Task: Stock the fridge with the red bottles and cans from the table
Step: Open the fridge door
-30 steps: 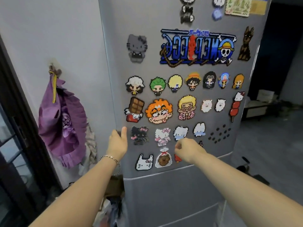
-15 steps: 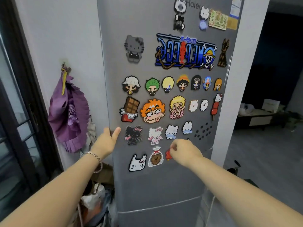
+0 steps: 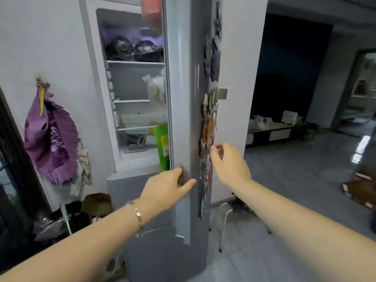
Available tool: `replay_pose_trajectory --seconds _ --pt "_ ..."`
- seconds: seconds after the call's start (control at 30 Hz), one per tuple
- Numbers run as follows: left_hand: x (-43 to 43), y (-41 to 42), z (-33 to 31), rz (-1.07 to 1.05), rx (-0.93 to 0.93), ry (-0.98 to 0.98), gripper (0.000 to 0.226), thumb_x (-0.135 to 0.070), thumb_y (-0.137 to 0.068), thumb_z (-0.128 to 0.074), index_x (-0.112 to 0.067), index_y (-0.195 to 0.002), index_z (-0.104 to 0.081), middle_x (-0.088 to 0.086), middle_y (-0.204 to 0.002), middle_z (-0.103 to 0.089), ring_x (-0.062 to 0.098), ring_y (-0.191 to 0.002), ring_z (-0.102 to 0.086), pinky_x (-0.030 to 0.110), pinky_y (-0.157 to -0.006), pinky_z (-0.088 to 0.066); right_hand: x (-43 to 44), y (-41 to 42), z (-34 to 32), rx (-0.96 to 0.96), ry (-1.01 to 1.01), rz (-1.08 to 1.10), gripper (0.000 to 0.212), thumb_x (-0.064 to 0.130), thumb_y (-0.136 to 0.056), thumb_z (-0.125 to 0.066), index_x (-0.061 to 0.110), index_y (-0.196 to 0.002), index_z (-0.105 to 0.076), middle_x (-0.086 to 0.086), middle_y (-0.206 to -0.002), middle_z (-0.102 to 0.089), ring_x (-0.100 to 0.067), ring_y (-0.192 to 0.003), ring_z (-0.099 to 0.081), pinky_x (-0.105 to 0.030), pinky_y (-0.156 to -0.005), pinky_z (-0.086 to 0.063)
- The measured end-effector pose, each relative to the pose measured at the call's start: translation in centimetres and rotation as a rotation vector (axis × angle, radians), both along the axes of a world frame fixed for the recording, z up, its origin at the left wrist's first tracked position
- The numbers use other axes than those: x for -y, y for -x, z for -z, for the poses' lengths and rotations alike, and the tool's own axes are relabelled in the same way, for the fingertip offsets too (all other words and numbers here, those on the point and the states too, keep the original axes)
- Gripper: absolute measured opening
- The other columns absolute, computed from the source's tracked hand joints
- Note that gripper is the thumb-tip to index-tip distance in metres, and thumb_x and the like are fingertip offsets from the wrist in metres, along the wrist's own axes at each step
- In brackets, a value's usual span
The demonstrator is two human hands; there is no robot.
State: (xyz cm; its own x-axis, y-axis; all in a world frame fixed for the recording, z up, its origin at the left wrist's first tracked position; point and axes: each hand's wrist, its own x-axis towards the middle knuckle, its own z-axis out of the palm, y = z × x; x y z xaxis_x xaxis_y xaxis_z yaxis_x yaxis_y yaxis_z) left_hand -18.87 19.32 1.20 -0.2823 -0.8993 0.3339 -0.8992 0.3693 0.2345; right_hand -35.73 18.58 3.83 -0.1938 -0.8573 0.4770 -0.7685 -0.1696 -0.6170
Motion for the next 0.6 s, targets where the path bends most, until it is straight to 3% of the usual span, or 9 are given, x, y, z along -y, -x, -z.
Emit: replay_pose_trajectory --seconds 0.1,0.2,0.37,0.6 --pt "-1.7 4.3 -0.5 0.294 -0.083 -0.075 0.019 -0.037 -0.091 -0.05 -0.02 -0.098 -0.053 -0.004 -0.095 -0.064 0.016 -0.087 -0.06 0.031 -0.075 -0.049 -3.3 2.6 -0.3 0.111 0.068 0.057 0.039 0.036 -0.101 -0.03 0.01 -0.122 -0.05 -0.005 -0.119 -0.052 -0.021 -0.108 -0.051 -0.028 -0.086 -0.037" --pt "-2.2 8.1 -0.9 0.46 -0.072 -0.163 0.026 -0.029 -0.091 -0.05 -0.022 -0.116 -0.055 -0.004 -0.108 -0.063 0.015 -0.095 -0.06 0.033 -0.084 -0.051 -5.6 5.3 0.1 0.246 0.089 0.131 0.044 0.033 -0.101 -0.03 0.01 -0.139 -0.035 -0.007 -0.137 -0.041 -0.019 -0.121 -0.044 -0.024 -0.092 -0.033" --pt "-2.1 13.2 -1.8 0.401 -0.018 -0.139 0.021 -0.027 -0.09 -0.044 -0.019 -0.099 -0.062 -0.002 -0.102 -0.066 0.02 -0.093 -0.06 0.033 -0.079 -0.049 -6.5 10.5 1.3 0.285 -0.015 0.312 0.079 0.04 -0.094 -0.05 0.012 -0.151 -0.003 -0.011 -0.153 -0.017 -0.028 -0.139 -0.025 -0.041 -0.111 -0.03" --pt "0.6 19.6 -3.8 0.255 0.033 -0.071 0.018 -0.025 -0.089 -0.044 -0.018 -0.093 -0.061 0.003 -0.103 -0.065 0.026 -0.095 -0.06 0.03 -0.074 -0.043 -2.9 20.6 -0.2 0.35 -0.131 0.462 0.098 0.038 -0.087 -0.064 0.005 -0.15 0.004 -0.017 -0.153 -0.016 -0.035 -0.138 -0.026 -0.046 -0.105 -0.036"
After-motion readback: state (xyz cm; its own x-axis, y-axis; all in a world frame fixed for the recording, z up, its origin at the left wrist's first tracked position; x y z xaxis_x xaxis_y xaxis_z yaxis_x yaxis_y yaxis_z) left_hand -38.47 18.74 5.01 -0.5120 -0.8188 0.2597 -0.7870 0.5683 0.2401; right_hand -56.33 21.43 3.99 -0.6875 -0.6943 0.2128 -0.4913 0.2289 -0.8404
